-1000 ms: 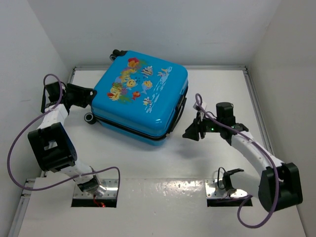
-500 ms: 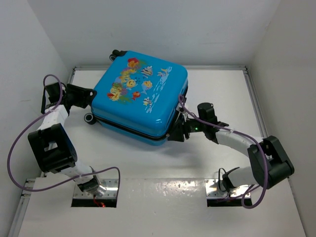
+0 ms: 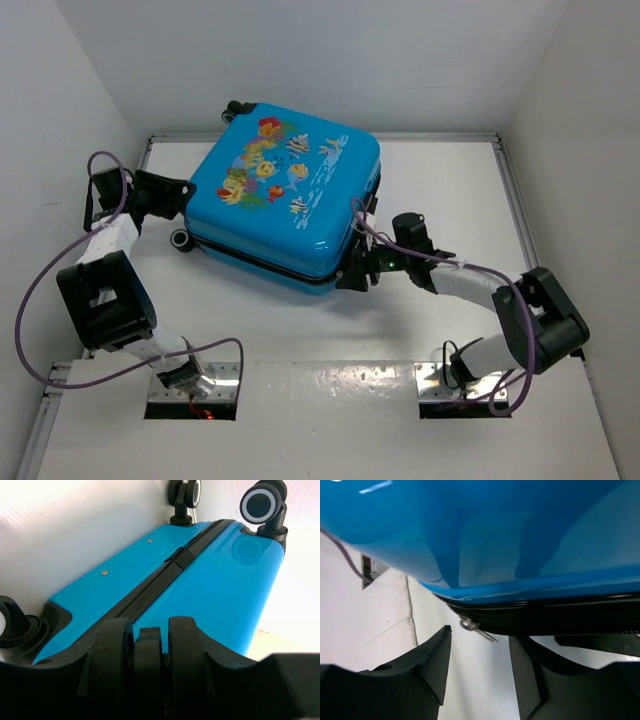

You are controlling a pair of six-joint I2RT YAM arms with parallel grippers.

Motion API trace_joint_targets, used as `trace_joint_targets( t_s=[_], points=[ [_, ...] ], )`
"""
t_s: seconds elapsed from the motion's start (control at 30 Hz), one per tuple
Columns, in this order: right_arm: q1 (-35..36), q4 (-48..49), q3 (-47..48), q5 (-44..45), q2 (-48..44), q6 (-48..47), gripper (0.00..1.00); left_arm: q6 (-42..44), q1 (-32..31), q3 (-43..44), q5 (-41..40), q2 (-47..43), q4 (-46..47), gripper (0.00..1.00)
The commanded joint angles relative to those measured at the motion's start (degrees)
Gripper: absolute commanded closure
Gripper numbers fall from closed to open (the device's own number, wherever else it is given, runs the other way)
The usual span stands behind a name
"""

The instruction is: Pack the luggage

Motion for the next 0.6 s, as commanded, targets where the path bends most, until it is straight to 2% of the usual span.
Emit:
trace_joint_targets(
  t_s=[0.0, 0.1, 0.2, 0.43, 0.5, 0.57],
  points=[
    [0.4, 4.6, 0.5, 2.0, 1.2, -0.3, 0.51, 3.2, -0.5, -1.0, -2.3, -2.7, 0.2, 1.00],
    [0.5, 6.7, 1.0, 2.7, 2.6, 0.8, 0.52, 3.2, -0.5, -1.0, -2.3, -2.7, 0.2, 1.00],
    [0.7, 9.1, 1.3, 3.9, 3.3, 2.9, 0.59, 3.2, -0.5, -1.5, -2.3, -2.7, 0.2, 1.00],
    [1.1, 10.4, 1.9, 5.5, 2.1, 6.6, 0.84, 3.2, -0.5, -2.0, -2.3, -2.7, 0.2, 1.00],
    [1.0, 11.3, 1.0, 4.6, 0.5, 7.3, 0.96, 3.2, -0.5, -2.0, -2.3, -2.7, 0.2, 1.00],
    [0.8, 12.4, -0.3, 4.0, -1.0, 8.0, 1.00, 3.2, -0.5, -2.0, -2.3, -2.7, 0.2, 1.00]
  ],
)
